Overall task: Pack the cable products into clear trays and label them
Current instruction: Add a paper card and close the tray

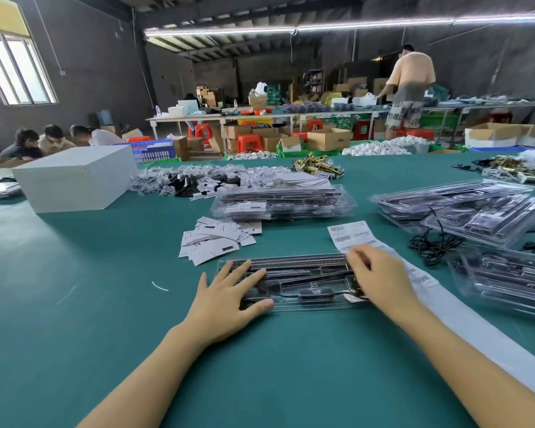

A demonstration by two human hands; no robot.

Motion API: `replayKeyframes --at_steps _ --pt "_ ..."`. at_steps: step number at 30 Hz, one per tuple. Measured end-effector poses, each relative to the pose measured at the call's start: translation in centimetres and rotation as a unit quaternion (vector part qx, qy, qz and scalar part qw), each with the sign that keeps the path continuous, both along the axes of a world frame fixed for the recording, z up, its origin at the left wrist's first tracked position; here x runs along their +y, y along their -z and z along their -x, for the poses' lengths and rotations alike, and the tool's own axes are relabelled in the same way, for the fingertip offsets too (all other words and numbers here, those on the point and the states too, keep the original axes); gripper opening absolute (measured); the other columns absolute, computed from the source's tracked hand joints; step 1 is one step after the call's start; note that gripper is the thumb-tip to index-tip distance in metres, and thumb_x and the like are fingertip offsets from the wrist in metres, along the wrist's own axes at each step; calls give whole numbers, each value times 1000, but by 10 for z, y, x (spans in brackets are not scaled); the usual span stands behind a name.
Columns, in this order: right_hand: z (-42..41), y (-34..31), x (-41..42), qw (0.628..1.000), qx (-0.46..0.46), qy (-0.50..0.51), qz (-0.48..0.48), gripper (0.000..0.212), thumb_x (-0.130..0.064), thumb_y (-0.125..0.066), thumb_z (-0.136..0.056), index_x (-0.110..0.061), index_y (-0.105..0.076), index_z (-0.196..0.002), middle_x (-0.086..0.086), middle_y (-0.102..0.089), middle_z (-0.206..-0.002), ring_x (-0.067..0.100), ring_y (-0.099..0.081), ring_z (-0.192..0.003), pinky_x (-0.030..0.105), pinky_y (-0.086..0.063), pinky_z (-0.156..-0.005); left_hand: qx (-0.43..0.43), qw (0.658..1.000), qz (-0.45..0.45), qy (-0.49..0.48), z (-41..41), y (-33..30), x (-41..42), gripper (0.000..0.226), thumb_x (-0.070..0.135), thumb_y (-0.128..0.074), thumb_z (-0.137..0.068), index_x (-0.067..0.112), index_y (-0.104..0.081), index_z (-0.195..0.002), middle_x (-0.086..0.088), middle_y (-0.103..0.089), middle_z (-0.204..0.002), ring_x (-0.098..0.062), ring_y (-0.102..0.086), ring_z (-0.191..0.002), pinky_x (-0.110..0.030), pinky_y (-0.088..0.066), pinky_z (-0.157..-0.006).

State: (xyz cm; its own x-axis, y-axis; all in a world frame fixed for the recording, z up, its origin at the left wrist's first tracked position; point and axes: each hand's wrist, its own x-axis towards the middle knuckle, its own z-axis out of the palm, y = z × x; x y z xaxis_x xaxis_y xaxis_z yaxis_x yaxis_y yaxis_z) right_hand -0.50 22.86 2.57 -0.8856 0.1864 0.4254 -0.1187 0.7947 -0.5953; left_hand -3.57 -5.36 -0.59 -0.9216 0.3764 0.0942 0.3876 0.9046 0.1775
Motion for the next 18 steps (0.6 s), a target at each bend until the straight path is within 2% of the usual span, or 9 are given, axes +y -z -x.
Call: replayKeyframes --at_steps 1,3,6,8,12,16,18 --pt "2 -3 11 999 16 39 13 23 -26 -47 -98 -13 -67 -102 0 -67 -89 22 -60 -87 31 -42 -74 -7 1000 1 0 0 0 -1 88 93 -4 -63 58 -10 -143 23 -1 -158 -8 8 -147 -52 1 -118" --pt "5 -6 37 994 -19 109 -27 23 -16 -47 -97 -9 -62 -113 9 -66 -104 27 -59 -91 32 -42 -73 -10 1000 -1 0 1 0 -2 88 93 -8 -62 59 -10 -143 23 -1 -158 -8 7 -147 -51 -2 -118" --pt "8 -7 73 960 -201 151 -123 26 -15 -46 -94 -7 -54 -118 14 -62 -110 31 -58 -94 34 -44 -72 -11 1000 -6 -2 1 0 0 87 93 -10 -63 59 -11 -143 23 -2 -158 -7 6 -147 -50 -3 -119" --pt "8 -12 84 939 -271 138 -158 26 -10 -48 -90 -8 -56 -114 13 -63 -111 30 -58 -96 36 -50 -79 -12 1000 -10 -3 1 0 0 87 93 -11 -63 59 -12 -143 23 -2 -158 -7 6 -147 -50 -4 -119" --pt "7 -21 91 930 -299 135 -164 38 -2 -48 -84 -10 -54 -121 11 -60 -122 29 -57 -107 36 -48 -90 -14 1000 -13 -3 1 0 -1 87 93 -12 -64 59 -12 -143 24 -2 -158 -7 6 -147 -50 -5 -119" --pt "4 -23 90 938 -272 160 -144 45 -1 -50 -82 -11 -50 -126 14 -61 -121 30 -55 -94 33 -49 -78 -15 1000 -15 -3 0 -2 0 85 92 -14 -65 58 -13 -143 24 -2 -158 -7 5 -147 -49 -6 -119" --pt "3 -24 89 941 -263 168 -131 42 -1 -51 -82 -9 -52 -123 15 -61 -117 31 -55 -94 35 -49 -79 -15 1000 -15 -2 0 -3 0 85 91 -14 -66 57 -13 -144 24 -3 -158 -7 5 -147 -49 -6 -119"
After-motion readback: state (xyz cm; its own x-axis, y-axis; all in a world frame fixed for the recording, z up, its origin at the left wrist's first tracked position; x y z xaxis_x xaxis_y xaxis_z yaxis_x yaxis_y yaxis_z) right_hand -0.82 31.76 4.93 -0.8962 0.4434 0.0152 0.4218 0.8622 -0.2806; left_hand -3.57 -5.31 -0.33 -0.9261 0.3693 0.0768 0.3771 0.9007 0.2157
